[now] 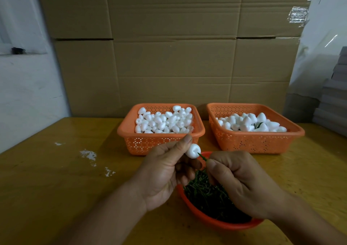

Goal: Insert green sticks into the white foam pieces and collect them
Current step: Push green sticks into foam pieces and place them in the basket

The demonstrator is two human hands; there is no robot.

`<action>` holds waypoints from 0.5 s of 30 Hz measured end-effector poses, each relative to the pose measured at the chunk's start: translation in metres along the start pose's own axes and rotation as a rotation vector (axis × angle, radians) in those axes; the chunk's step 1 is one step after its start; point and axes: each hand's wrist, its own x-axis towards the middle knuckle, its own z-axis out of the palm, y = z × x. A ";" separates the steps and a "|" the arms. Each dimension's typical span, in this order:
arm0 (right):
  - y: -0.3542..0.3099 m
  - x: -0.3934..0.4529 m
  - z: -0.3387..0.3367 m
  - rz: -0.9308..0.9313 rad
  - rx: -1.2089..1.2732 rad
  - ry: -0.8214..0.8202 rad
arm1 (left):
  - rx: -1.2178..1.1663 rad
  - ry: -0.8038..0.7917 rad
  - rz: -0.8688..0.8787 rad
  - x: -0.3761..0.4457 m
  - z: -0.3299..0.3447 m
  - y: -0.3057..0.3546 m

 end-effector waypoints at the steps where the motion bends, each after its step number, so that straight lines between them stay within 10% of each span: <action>1: 0.000 0.000 0.000 -0.001 -0.004 -0.006 | 0.013 -0.002 0.003 0.000 0.000 0.000; 15: -0.005 0.003 0.002 -0.004 -0.019 -0.018 | 0.071 -0.017 0.183 -0.001 0.003 -0.004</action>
